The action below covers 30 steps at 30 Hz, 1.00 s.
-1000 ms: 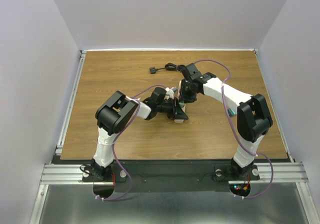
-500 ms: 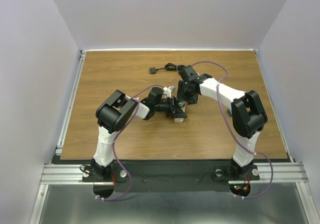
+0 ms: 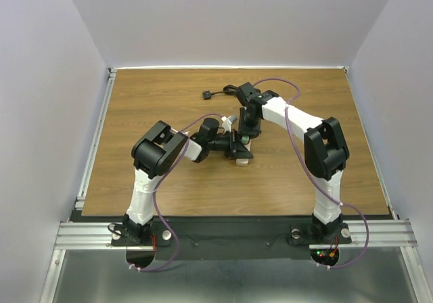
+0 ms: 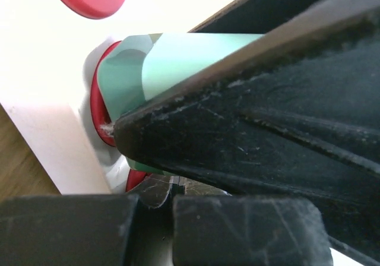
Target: Pull the plug off the socket
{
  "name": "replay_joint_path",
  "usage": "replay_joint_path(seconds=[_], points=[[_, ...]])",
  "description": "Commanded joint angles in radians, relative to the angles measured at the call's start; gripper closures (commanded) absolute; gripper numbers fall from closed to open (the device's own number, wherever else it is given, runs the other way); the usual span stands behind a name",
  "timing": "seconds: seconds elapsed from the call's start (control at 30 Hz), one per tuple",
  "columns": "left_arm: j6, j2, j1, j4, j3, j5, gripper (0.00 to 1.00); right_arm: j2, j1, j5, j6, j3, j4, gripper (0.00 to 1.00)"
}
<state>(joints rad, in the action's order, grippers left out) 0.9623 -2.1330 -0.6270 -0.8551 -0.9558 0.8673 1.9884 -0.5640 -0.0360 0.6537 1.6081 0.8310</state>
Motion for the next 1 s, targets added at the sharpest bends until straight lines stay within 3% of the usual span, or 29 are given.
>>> replay_joint_path(seconds=[0.0, 0.43, 0.8, 0.97], points=[[-0.125, -0.145, 0.007, 0.243, 0.065, -0.165, 1.0, -0.034, -0.017, 0.07, -0.022, 0.183, 0.052, 1.0], [-0.117, -0.189, -0.004, 0.242, 0.058, -0.163, 1.0, 0.016, -0.017, 0.12, -0.094, 0.383, 0.238, 1.0], [-0.103, -0.194, -0.007, 0.223, 0.069, -0.154, 1.0, -0.011, -0.017, 0.131, -0.137, 0.375, 0.286, 1.0], [-0.063, -0.023, -0.004, 0.16, 0.135, -0.108, 1.0, -0.01, -0.017, 0.128, -0.218, 0.319, 0.284, 1.0]])
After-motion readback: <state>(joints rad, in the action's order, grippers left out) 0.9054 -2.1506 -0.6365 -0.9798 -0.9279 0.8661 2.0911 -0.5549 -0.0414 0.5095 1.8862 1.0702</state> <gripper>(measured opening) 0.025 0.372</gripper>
